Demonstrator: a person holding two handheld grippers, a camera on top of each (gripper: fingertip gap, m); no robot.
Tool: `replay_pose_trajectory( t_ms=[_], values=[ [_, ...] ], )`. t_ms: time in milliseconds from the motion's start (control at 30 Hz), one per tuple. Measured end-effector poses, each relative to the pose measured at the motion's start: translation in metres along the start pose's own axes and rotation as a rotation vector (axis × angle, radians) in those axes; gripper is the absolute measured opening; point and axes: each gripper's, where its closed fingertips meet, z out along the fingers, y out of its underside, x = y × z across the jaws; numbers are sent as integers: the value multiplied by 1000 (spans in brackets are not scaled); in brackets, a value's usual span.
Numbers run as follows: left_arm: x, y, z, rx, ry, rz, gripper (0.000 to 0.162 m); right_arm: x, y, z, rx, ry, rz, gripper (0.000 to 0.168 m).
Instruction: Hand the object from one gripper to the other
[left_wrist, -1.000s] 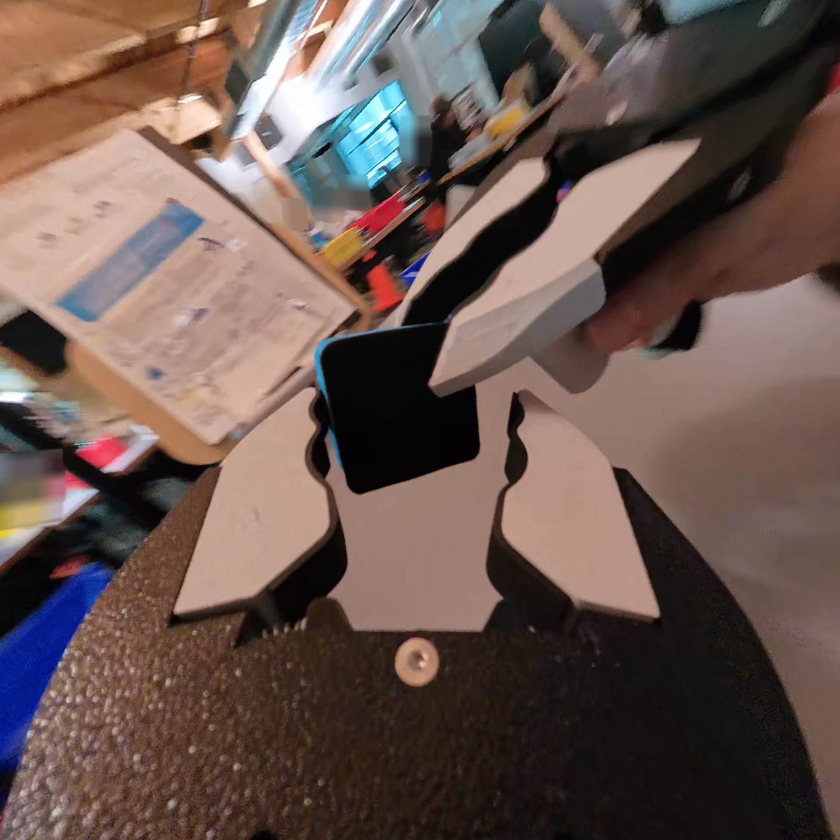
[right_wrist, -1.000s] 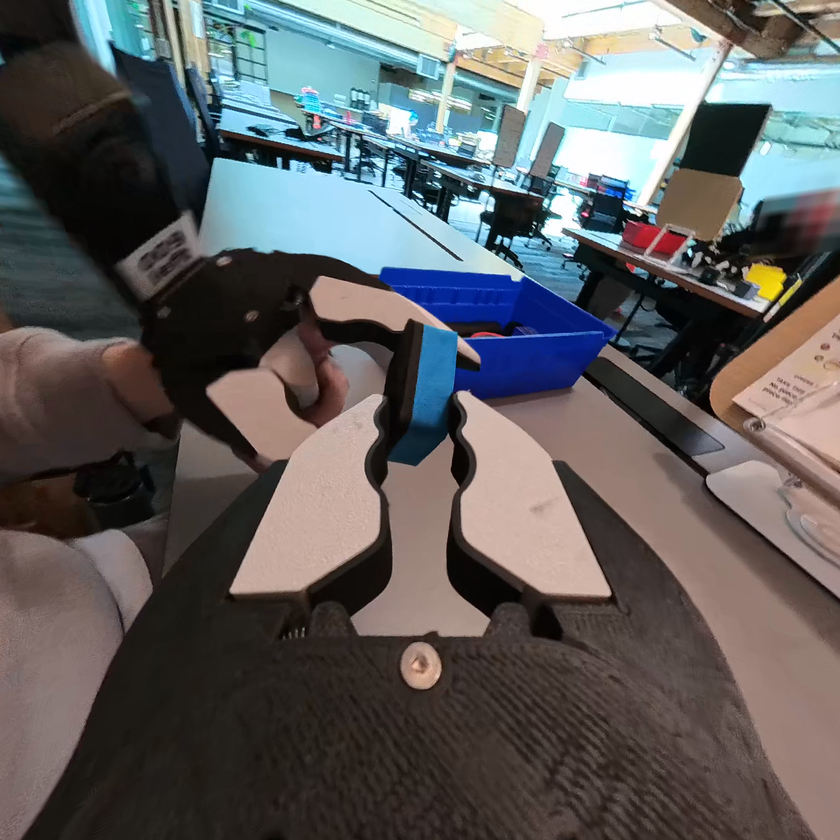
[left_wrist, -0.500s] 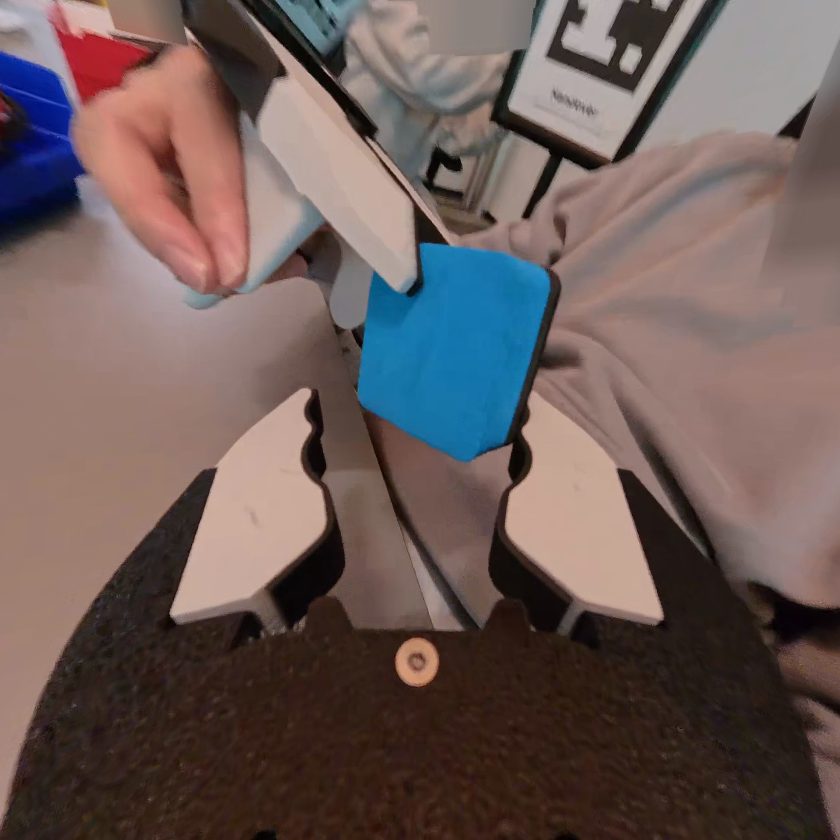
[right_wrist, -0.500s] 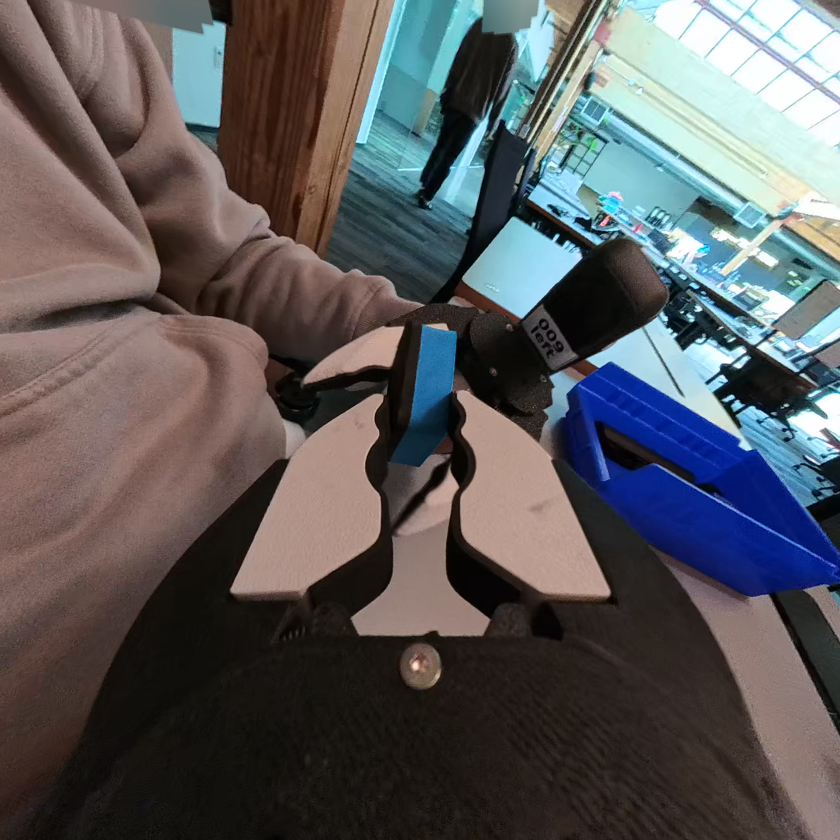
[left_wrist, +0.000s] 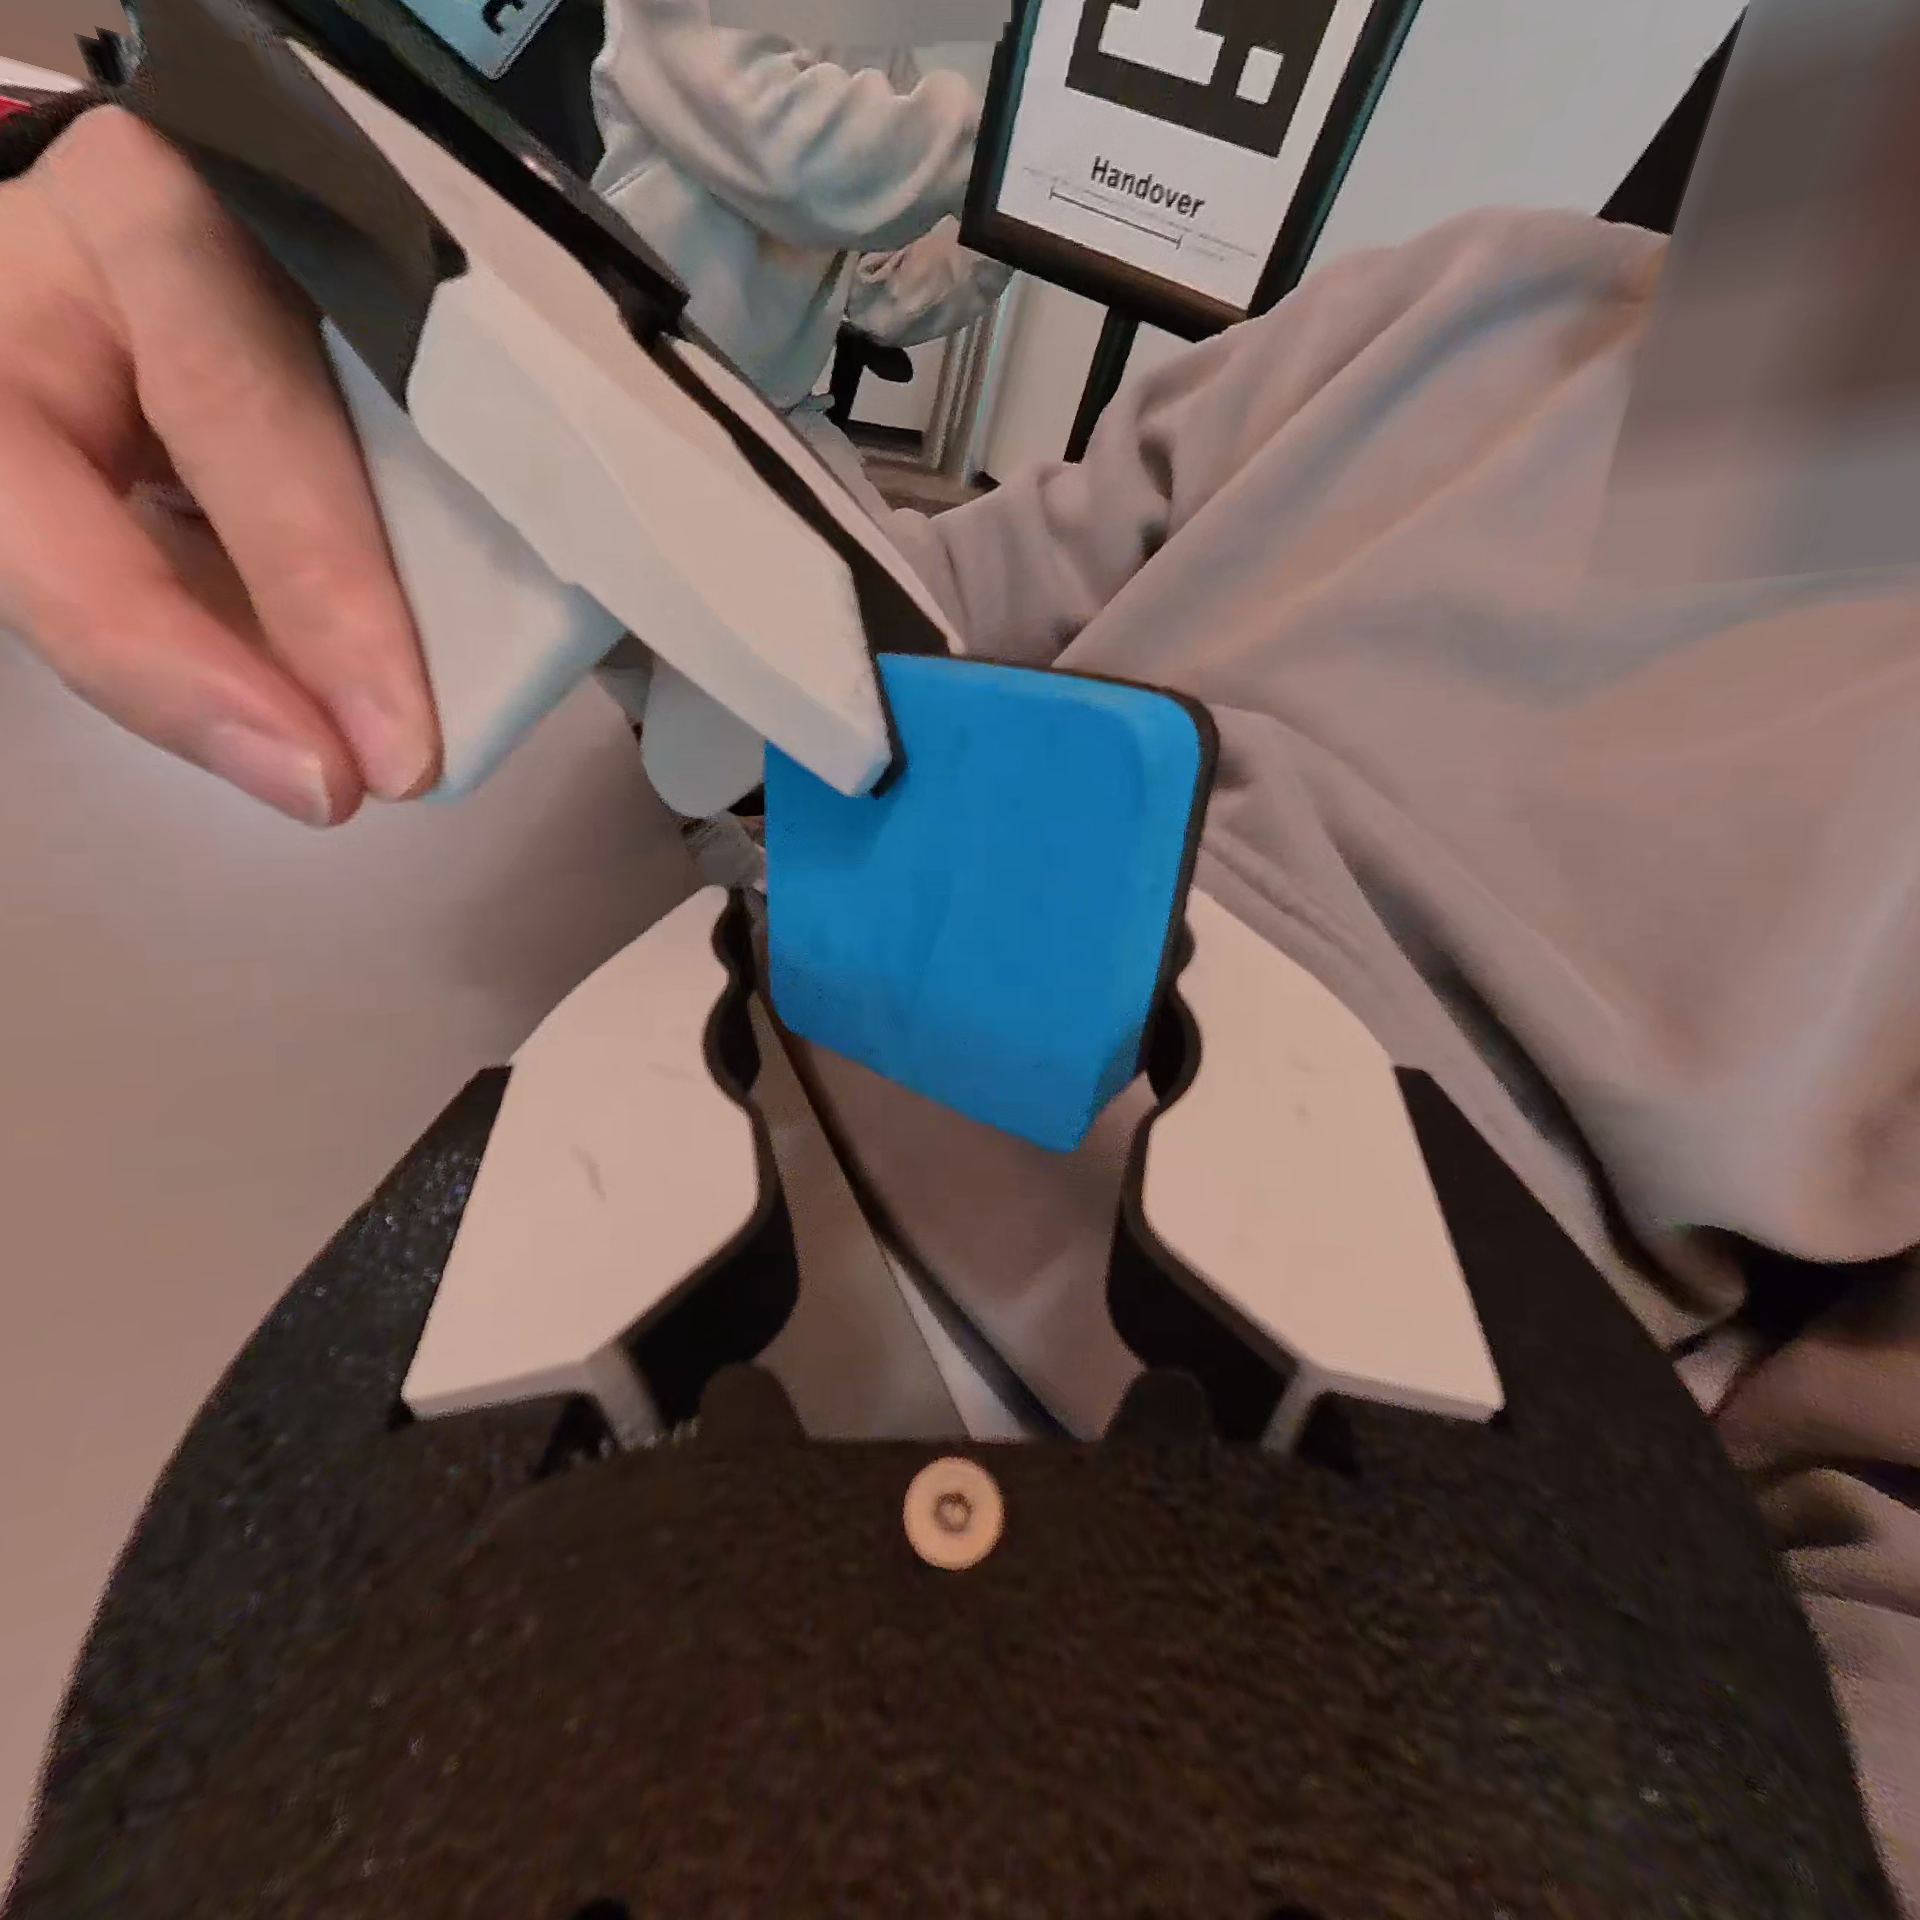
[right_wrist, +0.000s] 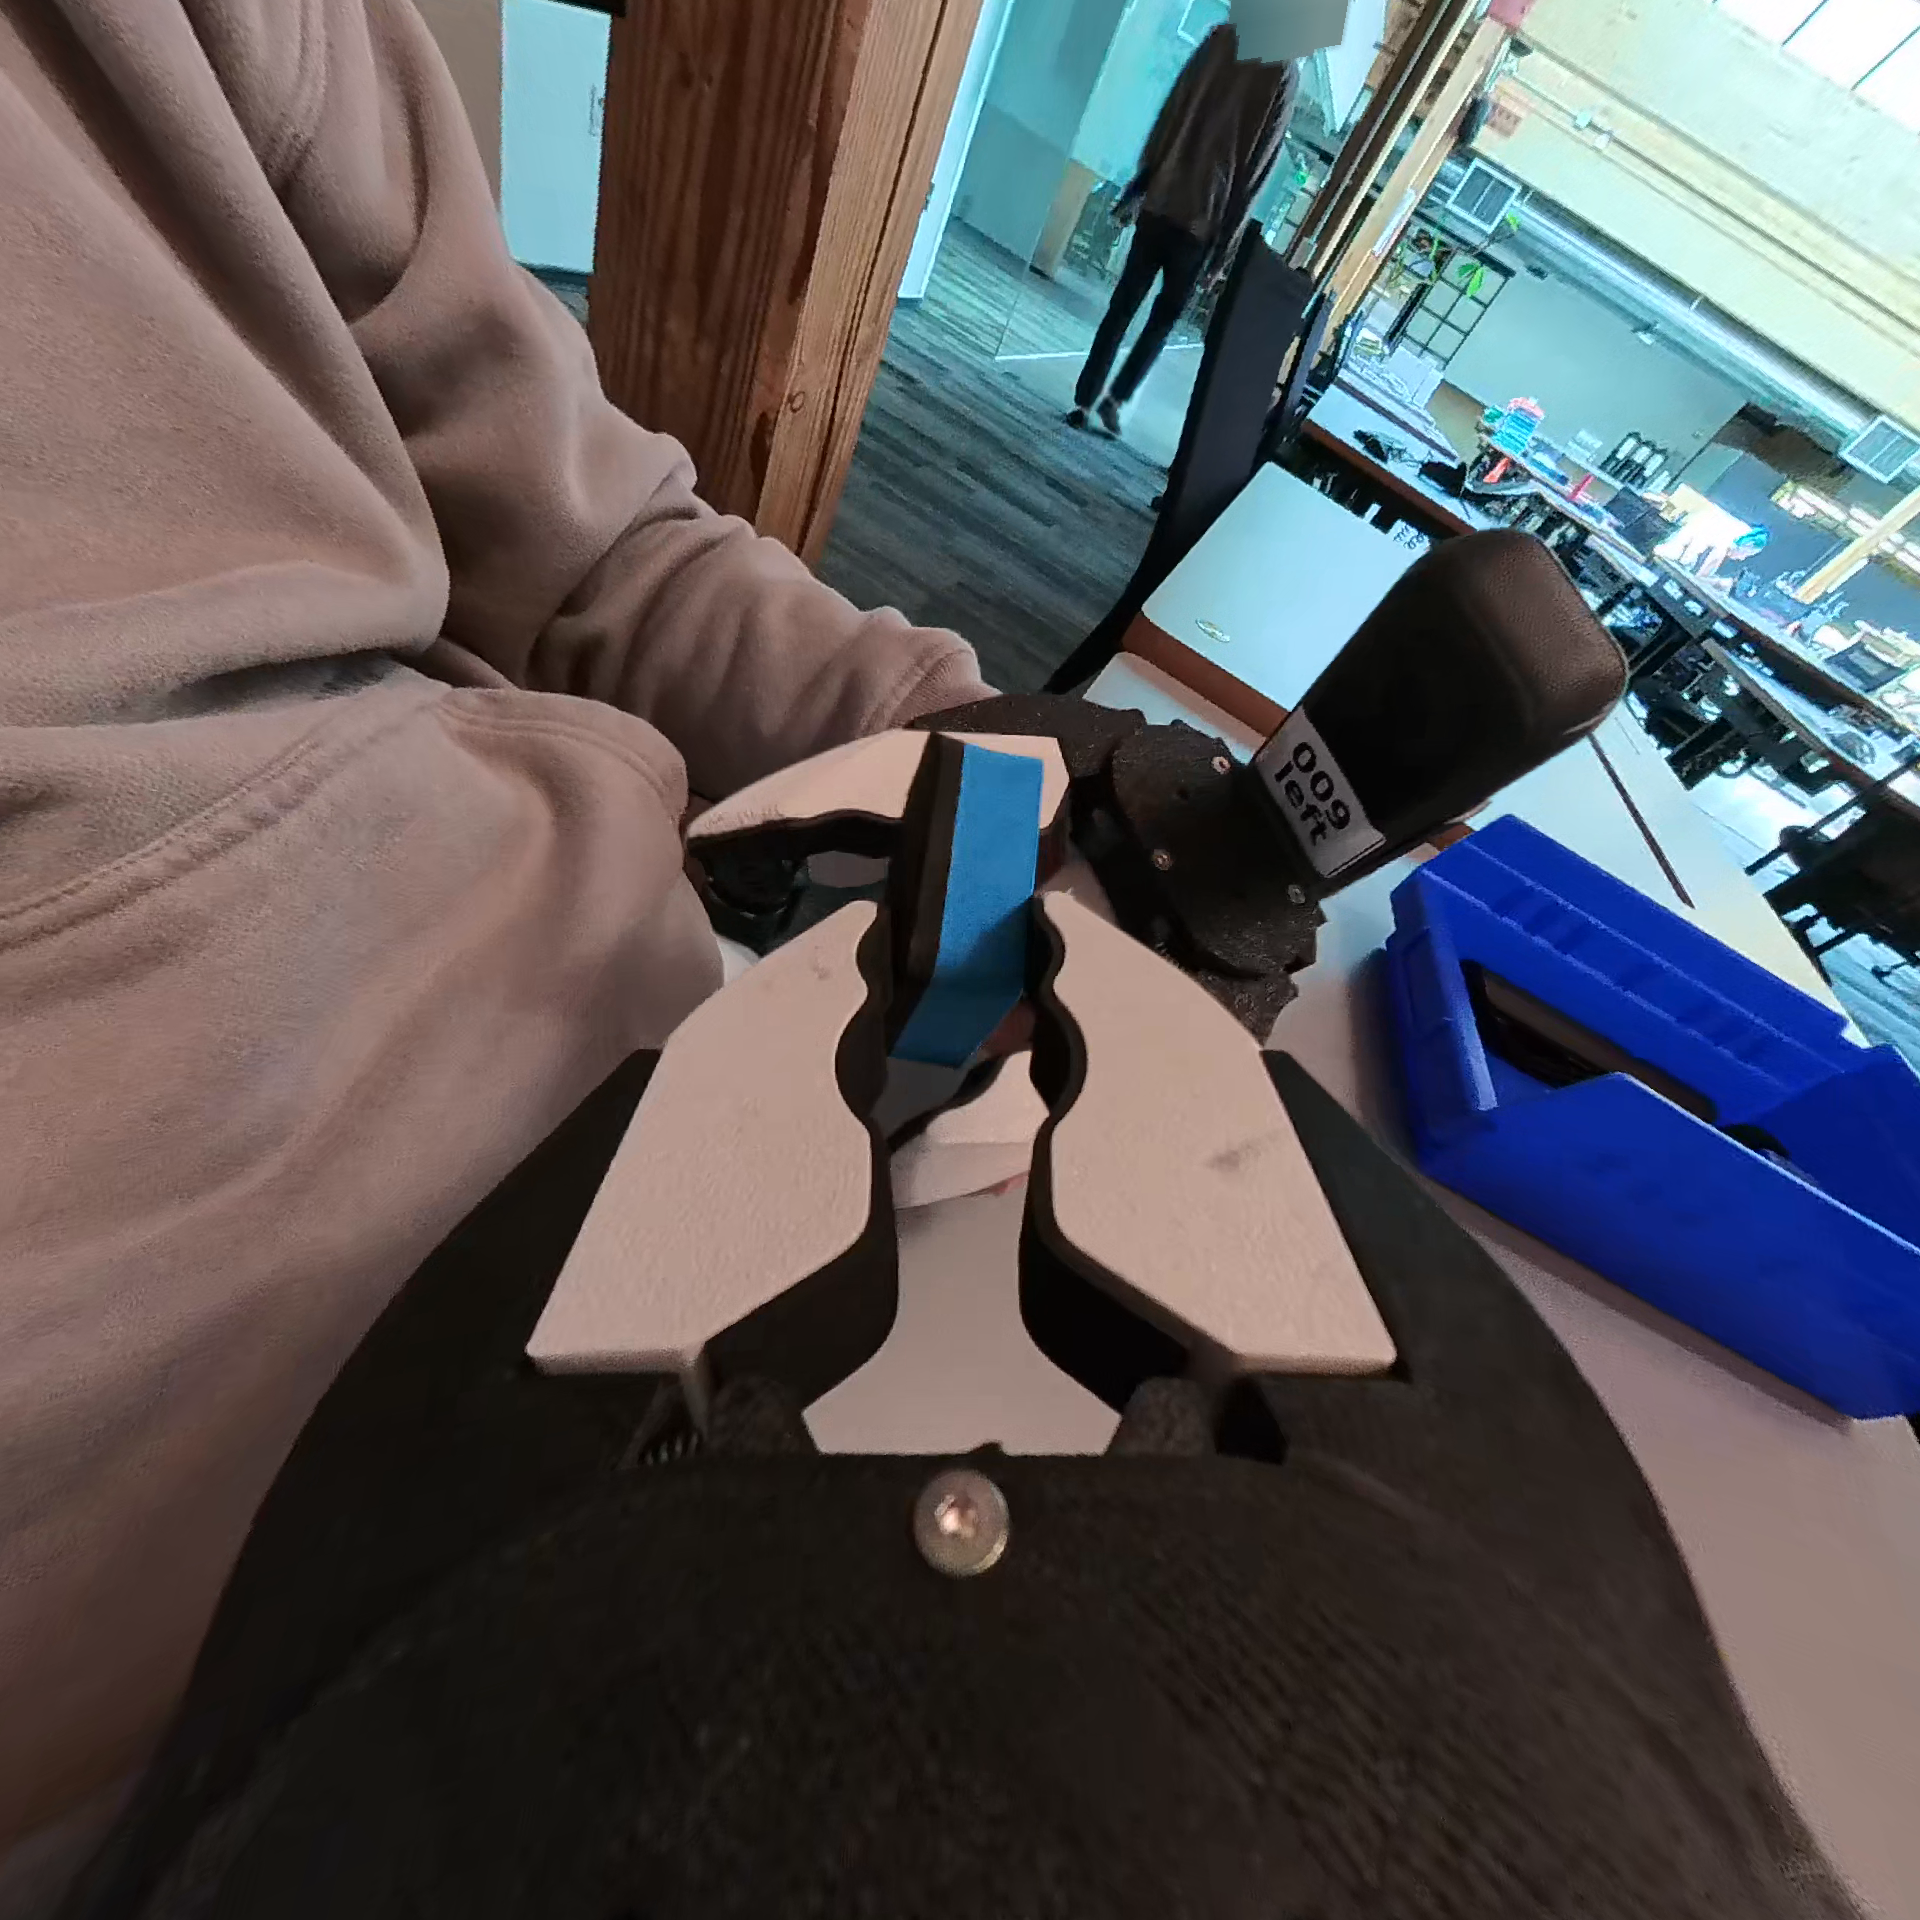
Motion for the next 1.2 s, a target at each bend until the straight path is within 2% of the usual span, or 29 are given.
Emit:
replay_pose_trajectory(
  t_ms=[100,200,233,300,367,400,467,600,667,700,867,900,967,1000,1033,1100,1200],
  values=[
    [4,0,0,1,24,9,66,1,-1,1,-2,5,-1,24],
    [-15,-4,-6,3,-110,53,63,16,5,-6,-46,112,-20,26],
    [-26,-9,-11,22,-185,56,62,29,8,-11,-65,198,-10,30],
    [-53,-22,-29,77,-394,81,63,59,10,-25,-72,384,72,48],
    [-81,-29,-52,85,-643,108,63,74,10,-33,-27,455,211,64],
    [-90,-30,-61,65,-741,129,63,78,9,-35,1,472,258,67],
    [-98,-33,-70,19,-866,205,63,84,12,-34,14,501,305,67],
    [-101,-37,-67,-77,-961,343,63,84,18,-23,-11,502,330,74],
    [-102,-40,-67,-93,-1000,386,63,82,17,-19,-11,498,313,70],
    [-103,-41,-68,-100,-1021,402,63,79,15,-16,-15,483,289,58],
    [-105,-34,-66,-153,-1034,441,67,77,19,-10,-155,523,23,57],
    [-104,-36,-67,-126,-1030,410,72,80,19,-10,-199,563,-65,57],
    [-105,-35,-75,-60,-1017,295,71,88,14,-17,-298,669,-273,57],
    [-101,-35,-74,-18,-957,235,71,91,10,-21,-349,715,-392,57],
    [-96,-36,-71,27,-889,182,79,92,5,-25,-388,751,-506,57],
    [-83,-38,-66,98,-756,112,88,87,1,-24,-443,736,-687,56],
    [-73,-46,-65,193,-660,73,90,77,7,-16,-476,662,-803,57]
  ],
)
